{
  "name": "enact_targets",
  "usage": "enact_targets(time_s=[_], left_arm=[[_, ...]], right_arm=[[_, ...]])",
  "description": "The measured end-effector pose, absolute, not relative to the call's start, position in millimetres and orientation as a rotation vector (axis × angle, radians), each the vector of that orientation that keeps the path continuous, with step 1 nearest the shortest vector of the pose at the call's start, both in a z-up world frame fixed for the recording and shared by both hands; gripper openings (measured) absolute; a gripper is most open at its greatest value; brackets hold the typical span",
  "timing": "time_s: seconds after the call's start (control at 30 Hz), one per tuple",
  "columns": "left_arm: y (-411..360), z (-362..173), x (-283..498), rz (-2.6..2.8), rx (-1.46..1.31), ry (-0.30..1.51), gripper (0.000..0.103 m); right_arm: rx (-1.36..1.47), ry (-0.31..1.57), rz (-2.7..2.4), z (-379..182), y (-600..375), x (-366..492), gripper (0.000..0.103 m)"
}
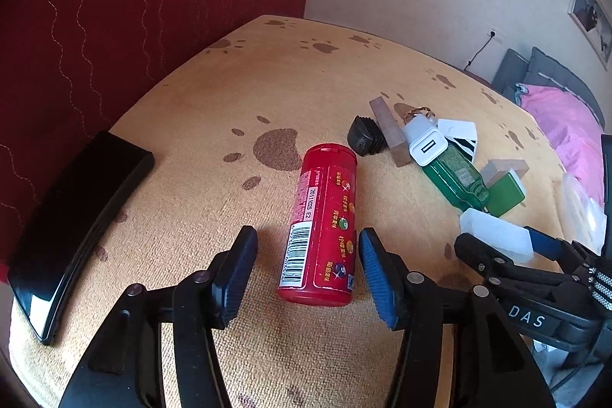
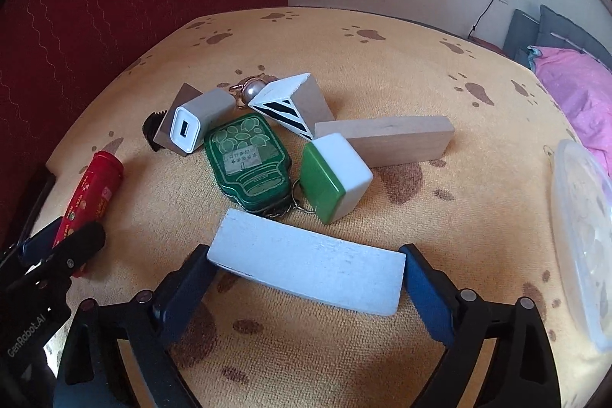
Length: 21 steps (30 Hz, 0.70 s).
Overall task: Organize rigid objects
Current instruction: 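Grasp the white rectangular block with the right gripper while the left gripper lifts the red bottle, then lower the white block into the clear bowl and open the right gripper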
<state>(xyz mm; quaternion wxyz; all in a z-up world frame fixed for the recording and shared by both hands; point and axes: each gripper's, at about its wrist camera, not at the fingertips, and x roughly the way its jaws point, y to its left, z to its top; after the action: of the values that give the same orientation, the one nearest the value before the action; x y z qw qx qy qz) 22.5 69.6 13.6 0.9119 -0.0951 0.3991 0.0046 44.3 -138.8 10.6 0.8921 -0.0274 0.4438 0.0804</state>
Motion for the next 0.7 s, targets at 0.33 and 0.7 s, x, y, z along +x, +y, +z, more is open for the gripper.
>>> enact_targets(time_s=[0.33,0.7], left_arm=[[65.2,13.6,36.8,0.043,-0.167,0.836,0.057],[51.9,19.2,32.6,0.036,-0.126,0.824,0.037]], right_arm=[[-0.014,0.891,0.203,15.2,-158.4,28.2,0.097],[0.050,0.822,0.191,37.4,-197.4,8.6,0.097]])
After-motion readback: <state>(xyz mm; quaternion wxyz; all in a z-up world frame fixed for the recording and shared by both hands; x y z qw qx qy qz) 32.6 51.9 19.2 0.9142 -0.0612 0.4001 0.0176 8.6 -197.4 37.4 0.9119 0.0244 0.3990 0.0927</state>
